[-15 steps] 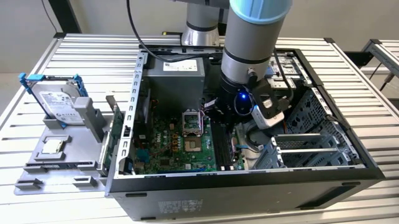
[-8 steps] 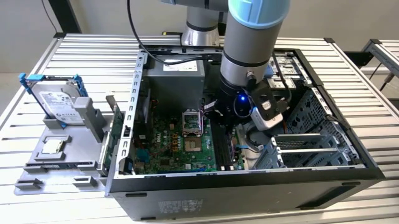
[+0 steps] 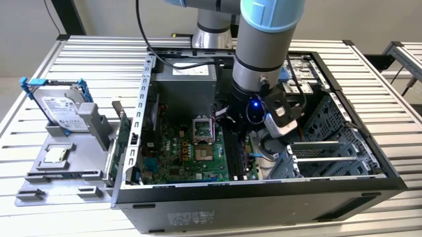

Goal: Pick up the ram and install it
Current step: 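Insert the ram into the slot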

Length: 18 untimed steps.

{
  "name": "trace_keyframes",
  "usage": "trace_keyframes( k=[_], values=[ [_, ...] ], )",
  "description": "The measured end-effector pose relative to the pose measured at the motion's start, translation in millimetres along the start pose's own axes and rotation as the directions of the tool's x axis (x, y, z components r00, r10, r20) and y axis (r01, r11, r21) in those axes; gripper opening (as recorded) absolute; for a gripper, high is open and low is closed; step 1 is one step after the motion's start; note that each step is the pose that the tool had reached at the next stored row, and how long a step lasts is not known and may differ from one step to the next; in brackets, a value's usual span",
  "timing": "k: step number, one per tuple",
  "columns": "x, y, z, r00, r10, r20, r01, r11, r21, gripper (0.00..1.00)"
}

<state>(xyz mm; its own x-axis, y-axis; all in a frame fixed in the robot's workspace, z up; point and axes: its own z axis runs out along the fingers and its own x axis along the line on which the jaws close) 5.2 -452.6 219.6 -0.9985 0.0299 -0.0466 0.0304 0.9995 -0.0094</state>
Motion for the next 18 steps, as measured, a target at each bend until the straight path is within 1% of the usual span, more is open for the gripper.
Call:
trace_keyframes(
  k=[6,9,16,18],
  values=[
    [0.0,-0.3,0.3,0.9999,-0.017,-0.0027,0.017,0.9999,-0.0005,0.0],
    [0.0,-0.3,1.9,0.9999,-0.017,-0.0027,0.017,0.9999,-0.0002,0.0],
    [0.0,-0.3,2.1,0.9999,-0.017,-0.0027,0.017,0.9999,0.0,0.0],
    [0.2,-0.3,5.3,0.9999,-0.017,-0.0027,0.017,0.9999,0.0,0.0]
  ],
)
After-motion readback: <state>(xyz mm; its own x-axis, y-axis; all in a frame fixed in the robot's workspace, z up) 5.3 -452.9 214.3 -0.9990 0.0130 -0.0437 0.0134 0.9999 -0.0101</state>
